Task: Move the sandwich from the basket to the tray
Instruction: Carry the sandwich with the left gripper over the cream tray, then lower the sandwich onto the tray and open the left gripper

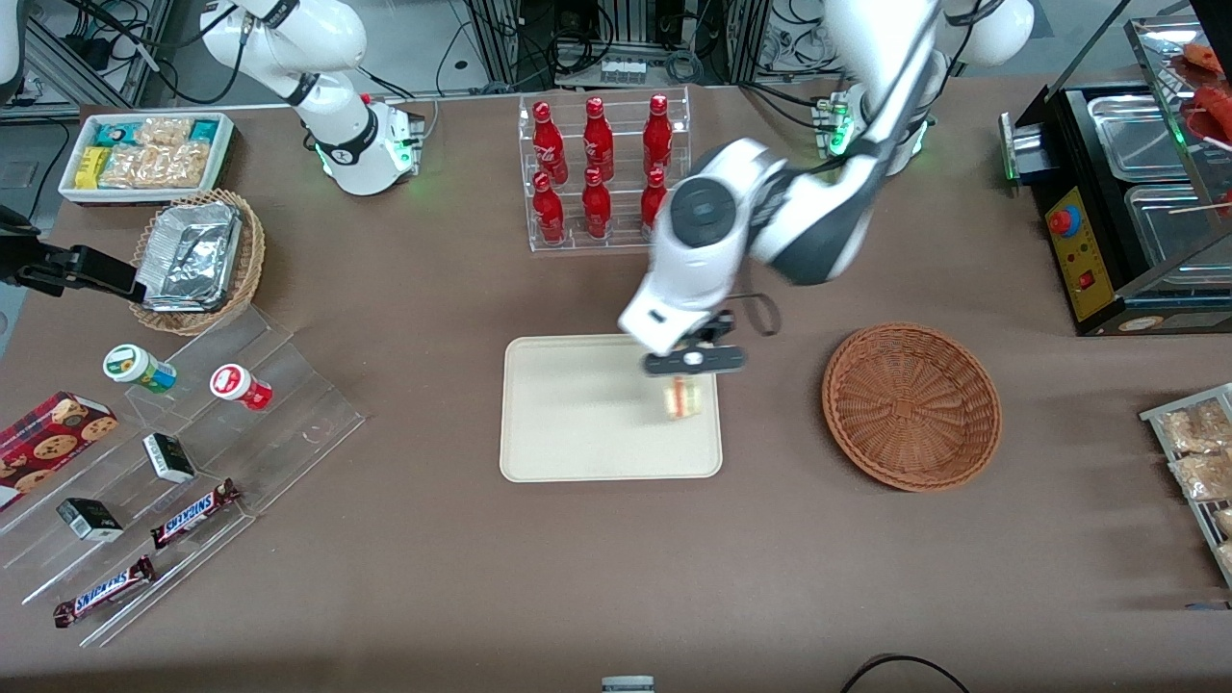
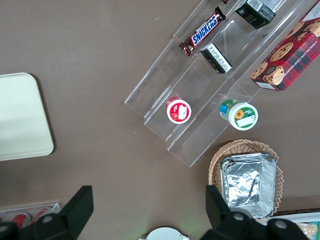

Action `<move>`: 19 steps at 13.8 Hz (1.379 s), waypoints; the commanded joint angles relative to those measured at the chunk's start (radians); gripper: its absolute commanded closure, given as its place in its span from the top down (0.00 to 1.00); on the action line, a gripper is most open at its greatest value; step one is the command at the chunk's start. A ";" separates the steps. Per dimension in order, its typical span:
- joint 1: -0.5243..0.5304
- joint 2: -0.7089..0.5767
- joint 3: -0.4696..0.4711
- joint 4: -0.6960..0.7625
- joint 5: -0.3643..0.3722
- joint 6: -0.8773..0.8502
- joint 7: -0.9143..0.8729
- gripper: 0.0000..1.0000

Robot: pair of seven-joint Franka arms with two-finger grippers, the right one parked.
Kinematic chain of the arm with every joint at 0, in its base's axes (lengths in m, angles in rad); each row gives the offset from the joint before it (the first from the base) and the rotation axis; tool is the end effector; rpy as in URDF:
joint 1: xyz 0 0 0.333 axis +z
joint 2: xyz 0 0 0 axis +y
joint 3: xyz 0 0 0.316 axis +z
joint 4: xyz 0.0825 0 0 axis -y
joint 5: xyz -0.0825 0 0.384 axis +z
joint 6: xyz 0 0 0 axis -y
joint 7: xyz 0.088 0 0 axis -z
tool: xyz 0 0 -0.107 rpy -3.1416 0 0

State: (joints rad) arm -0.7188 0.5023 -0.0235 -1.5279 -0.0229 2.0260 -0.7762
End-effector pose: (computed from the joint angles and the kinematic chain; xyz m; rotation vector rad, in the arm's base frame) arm 0.5112 -0.4675 0.3667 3.1202 0.0732 -0.0389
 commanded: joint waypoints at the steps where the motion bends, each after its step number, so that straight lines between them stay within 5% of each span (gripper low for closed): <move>1: -0.059 0.152 0.017 0.159 0.006 0.012 -0.023 0.30; 11: -0.108 0.318 0.020 0.198 0.086 0.161 -0.043 0.31; 12: -0.108 0.324 0.020 0.198 0.086 0.163 -0.037 0.45; 13: -0.108 0.325 0.022 0.198 0.087 0.161 -0.032 0.78; 14: -0.107 0.323 0.022 0.199 0.087 0.161 -0.028 0.99; 19: -0.096 0.260 0.027 0.207 0.087 0.137 -0.035 0.99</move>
State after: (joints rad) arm -0.8082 0.8015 -0.0100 -1.3334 0.0556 2.1917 -0.7997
